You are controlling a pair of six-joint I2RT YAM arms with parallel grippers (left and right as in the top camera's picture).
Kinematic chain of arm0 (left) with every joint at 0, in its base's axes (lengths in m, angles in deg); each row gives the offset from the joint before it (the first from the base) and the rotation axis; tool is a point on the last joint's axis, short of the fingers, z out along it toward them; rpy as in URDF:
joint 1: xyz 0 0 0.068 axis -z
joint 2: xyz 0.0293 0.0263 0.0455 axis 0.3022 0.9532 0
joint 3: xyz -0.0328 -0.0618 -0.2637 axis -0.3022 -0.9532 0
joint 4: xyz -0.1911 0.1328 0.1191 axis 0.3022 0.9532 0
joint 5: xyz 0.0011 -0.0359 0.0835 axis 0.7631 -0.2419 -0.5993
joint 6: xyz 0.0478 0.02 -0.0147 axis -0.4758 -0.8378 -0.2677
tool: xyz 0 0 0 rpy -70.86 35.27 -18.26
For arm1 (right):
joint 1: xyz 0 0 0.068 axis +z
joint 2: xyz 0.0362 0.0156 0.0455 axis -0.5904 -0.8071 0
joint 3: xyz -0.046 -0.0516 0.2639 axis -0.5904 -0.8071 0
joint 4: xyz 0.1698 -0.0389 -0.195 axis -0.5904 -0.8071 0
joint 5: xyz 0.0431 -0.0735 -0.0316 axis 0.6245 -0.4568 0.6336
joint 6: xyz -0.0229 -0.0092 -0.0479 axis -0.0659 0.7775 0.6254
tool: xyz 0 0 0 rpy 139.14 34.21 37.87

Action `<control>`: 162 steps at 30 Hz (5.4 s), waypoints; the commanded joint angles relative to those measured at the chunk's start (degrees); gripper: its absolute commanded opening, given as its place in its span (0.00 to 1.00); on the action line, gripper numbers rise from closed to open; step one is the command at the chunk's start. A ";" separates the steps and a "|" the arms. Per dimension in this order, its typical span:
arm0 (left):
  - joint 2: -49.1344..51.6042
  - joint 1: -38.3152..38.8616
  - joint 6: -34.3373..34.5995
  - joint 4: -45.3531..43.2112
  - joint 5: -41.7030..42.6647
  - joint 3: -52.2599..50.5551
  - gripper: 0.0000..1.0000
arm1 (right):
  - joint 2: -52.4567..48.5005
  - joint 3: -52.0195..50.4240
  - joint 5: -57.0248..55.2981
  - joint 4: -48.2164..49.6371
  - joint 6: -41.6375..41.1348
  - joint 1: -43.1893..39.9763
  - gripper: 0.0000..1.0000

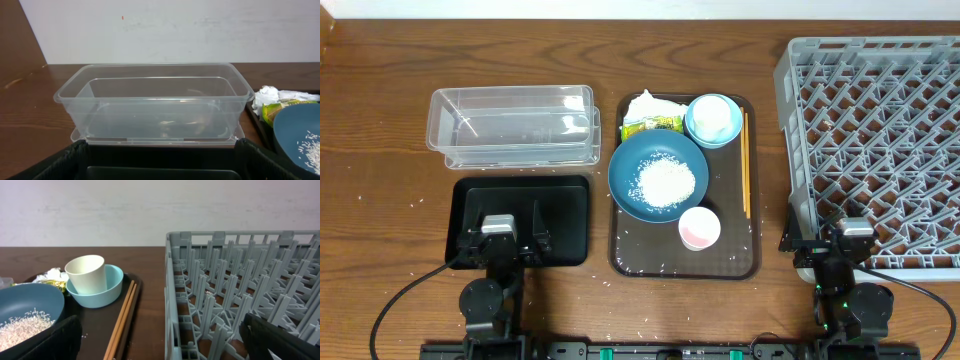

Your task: Sort waste into correct bins and load items into the dishwasher rack

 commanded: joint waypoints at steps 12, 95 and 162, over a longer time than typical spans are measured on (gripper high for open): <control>-0.04 -0.28 -0.98 1.97 -0.68 -0.98 0.95 | 0.35 -0.07 -0.59 -0.26 0.68 0.85 0.99; 51.34 -0.28 5.55 0.35 48.41 43.43 0.95 | 0.35 -0.07 -0.59 -0.26 0.68 0.85 0.99; 110.77 45.33 17.90 50.62 7.85 95.69 0.95 | 0.35 -0.07 -0.59 -0.26 0.68 0.85 0.99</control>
